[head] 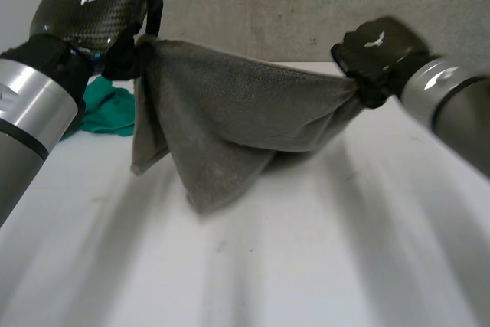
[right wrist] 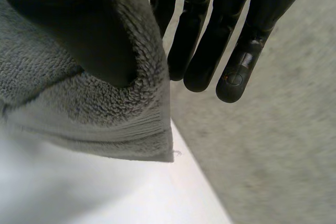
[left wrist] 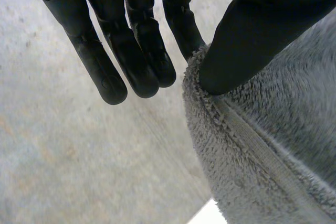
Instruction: Fold the laundry.
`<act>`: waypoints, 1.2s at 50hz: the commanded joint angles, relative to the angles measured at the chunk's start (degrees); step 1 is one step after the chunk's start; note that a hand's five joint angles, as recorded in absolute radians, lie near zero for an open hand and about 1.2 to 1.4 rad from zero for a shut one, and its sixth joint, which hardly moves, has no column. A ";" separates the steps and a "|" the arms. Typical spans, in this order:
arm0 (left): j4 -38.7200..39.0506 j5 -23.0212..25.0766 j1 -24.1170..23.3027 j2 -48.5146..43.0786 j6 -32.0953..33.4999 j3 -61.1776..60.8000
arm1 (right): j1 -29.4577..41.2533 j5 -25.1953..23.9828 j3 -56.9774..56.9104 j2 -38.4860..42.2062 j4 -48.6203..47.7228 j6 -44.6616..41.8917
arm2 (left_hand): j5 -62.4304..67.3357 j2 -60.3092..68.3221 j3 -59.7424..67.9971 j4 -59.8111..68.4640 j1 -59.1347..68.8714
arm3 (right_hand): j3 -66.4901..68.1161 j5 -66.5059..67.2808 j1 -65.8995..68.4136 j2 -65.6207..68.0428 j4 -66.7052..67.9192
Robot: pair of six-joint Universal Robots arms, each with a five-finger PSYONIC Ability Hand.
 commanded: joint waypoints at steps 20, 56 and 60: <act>1.89 -0.12 1.27 -36.08 11.37 18.62 | 1.32 11.06 -22.78 22.28 11.54 -10.36 | 14.24 11.45 11.65 11.19 14.46 | 12.48 13.45 23.24 12.86 12.07; 20.03 -2.59 2.94 -28.80 14.10 -4.35 | 4.13 13.45 0.29 16.66 -5.97 -5.78 | 14.24 11.45 11.65 11.19 14.46 | 12.48 13.45 23.24 12.86 12.07; 17.21 -2.67 1.98 -35.21 17.09 -5.41 | 3.95 12.74 4.87 20.96 -7.37 -4.82 | 14.24 11.45 11.65 11.19 14.46 | 12.48 13.45 23.24 12.86 12.07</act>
